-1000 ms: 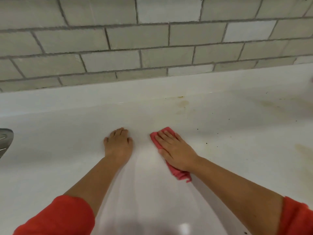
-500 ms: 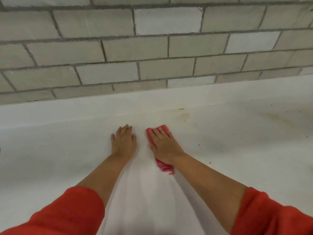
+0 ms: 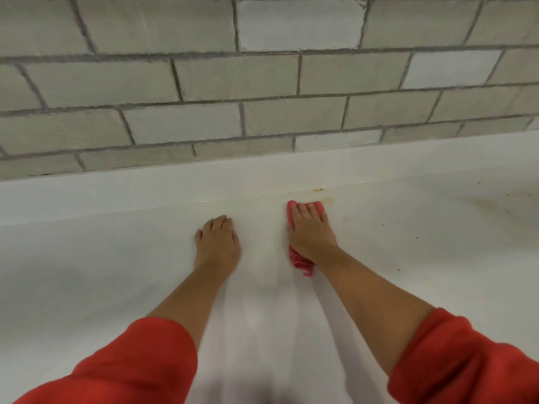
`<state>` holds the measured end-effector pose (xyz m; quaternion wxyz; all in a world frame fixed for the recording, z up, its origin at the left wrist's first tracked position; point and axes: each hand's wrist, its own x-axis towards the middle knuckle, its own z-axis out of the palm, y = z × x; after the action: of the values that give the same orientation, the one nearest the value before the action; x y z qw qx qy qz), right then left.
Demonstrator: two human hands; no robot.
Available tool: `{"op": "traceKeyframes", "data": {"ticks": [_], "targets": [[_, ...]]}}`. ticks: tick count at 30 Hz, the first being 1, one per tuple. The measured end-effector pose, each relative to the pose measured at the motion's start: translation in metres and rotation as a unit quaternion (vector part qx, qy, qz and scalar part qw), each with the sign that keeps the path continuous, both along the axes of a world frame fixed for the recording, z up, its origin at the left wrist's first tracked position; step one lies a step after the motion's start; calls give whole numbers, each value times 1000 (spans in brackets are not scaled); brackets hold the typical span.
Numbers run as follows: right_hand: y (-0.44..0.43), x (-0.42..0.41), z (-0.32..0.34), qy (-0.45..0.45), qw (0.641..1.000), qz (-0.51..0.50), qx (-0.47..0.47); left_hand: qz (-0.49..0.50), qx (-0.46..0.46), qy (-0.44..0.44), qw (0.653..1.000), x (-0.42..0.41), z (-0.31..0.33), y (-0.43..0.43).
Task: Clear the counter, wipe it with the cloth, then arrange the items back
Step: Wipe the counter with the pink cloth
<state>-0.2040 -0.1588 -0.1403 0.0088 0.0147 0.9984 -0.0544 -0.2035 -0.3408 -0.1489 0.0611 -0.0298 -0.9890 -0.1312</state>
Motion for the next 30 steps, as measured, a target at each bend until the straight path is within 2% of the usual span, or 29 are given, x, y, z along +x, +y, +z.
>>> {"op": "traceKeyframes", "data": {"ticks": [4,8,10,14,16,19,24,26,28,30], "targets": [[-37,24,0,10,992,124,-12,0,4,-2,1000,2,1,0],[-6,60,-3,18,974,223,-38,-2,-4,-3,1000,0,1,-1],[28,48,-8,39,981,184,-36,-4,-6,-2,1000,-1,0,-1],[72,-7,-9,38,998,-51,1,-6,-12,3,1000,-2,-4,-2],[64,-30,-9,24,994,-111,3,-5,-12,5,1000,-3,-4,-1],[30,-42,-9,15,996,-83,1,-4,-13,0,1000,-3,-4,-1],[1,1,-7,33,991,132,-5,-4,-14,-2,1000,-2,-3,-1],[16,18,-8,44,983,173,-33,-4,-16,-2,1000,-2,-3,-1],[42,12,-7,60,989,128,-54,-7,-13,-4,1000,-2,-2,0],[68,-7,-8,70,997,24,-39,-9,-13,-6,1000,-2,-3,0]]}}
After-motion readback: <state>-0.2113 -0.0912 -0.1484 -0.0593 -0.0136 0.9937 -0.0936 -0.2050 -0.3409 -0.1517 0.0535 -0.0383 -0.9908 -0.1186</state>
